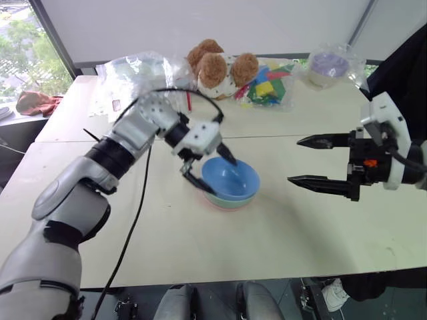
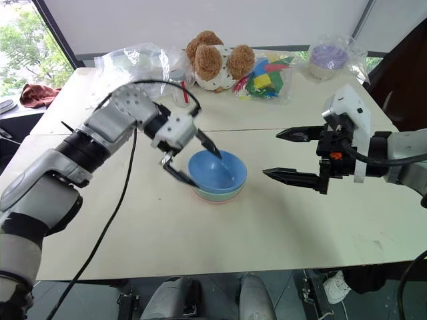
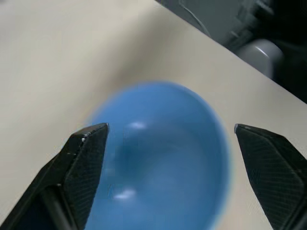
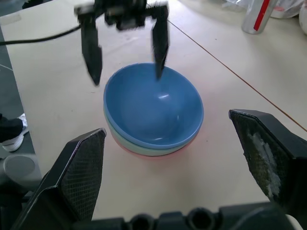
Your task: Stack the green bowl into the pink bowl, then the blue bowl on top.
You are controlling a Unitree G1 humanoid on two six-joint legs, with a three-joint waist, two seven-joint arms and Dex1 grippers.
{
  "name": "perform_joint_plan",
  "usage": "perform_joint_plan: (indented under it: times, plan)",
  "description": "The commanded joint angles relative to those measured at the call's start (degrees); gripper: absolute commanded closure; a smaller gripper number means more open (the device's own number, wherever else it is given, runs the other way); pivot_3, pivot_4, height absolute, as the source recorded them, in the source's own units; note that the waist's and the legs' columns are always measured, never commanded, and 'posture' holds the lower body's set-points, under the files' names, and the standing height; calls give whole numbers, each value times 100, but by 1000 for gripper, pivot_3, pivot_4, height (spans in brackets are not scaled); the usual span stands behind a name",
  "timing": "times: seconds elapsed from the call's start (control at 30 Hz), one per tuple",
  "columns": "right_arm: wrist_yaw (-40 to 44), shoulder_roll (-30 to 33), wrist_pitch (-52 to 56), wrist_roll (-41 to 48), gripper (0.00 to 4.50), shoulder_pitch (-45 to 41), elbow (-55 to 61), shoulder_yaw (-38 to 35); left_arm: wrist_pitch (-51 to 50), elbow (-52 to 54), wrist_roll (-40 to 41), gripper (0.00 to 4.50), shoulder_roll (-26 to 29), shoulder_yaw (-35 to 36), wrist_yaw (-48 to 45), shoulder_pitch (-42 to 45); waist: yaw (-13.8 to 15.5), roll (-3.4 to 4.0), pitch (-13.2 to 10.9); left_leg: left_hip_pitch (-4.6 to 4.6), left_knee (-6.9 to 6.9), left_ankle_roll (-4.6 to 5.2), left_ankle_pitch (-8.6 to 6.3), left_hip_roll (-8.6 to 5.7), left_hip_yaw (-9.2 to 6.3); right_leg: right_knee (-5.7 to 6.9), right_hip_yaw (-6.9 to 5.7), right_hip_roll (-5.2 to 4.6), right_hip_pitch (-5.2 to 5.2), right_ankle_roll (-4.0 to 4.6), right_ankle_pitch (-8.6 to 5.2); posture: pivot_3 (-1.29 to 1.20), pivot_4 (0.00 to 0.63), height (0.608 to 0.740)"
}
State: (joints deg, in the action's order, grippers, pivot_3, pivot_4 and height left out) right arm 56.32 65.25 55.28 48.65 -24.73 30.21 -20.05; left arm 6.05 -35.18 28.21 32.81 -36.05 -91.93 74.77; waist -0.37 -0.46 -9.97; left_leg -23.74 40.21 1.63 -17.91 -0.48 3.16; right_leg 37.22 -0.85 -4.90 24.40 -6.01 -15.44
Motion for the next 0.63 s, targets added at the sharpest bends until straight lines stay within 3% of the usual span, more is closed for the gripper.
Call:
perform_joint_plan:
  times: [0.03,0.17,0.27,0.4,0.63]
  plan:
    - [-20,118,-79,44,0,-39,33,-106,-625,-63,94,31,280,1108,218,185,-33,1,1,0,-1,0,0,0,-1,0,0,0,0,0,0,0,150,740]
    - [29,132,-162,-33,0,-54,-56,-5,-1499,550,131,31,721,1797,234,-227,-58,3,2,5,-6,-2,1,10,-1,3,2,12,3,0,0,0,150,740]
    - [142,150,-310,-144,0,-124,-242,166,-2520,1535,355,31,1586,2455,501,-1140,-86,5,3,7,-9,-18,10,12,-3,5,7,12,3,0,0,0,150,740]
    - [222,156,-364,-143,0,-251,-396,248,-3153,2588,505,31,2111,3197,1033,-2231,-6,2,1,11,-9,-28,16,12,-3,6,19,13,1,0,0,0,150,740]
    - [304,160,-355,-37,0,-444,-710,228,-4494,4298,1283,31,2537,4782,2120,-4183,12,-3,2,12,-4,-28,16,4,-12,-1,23,-14,-14,0,0,0,150,740]
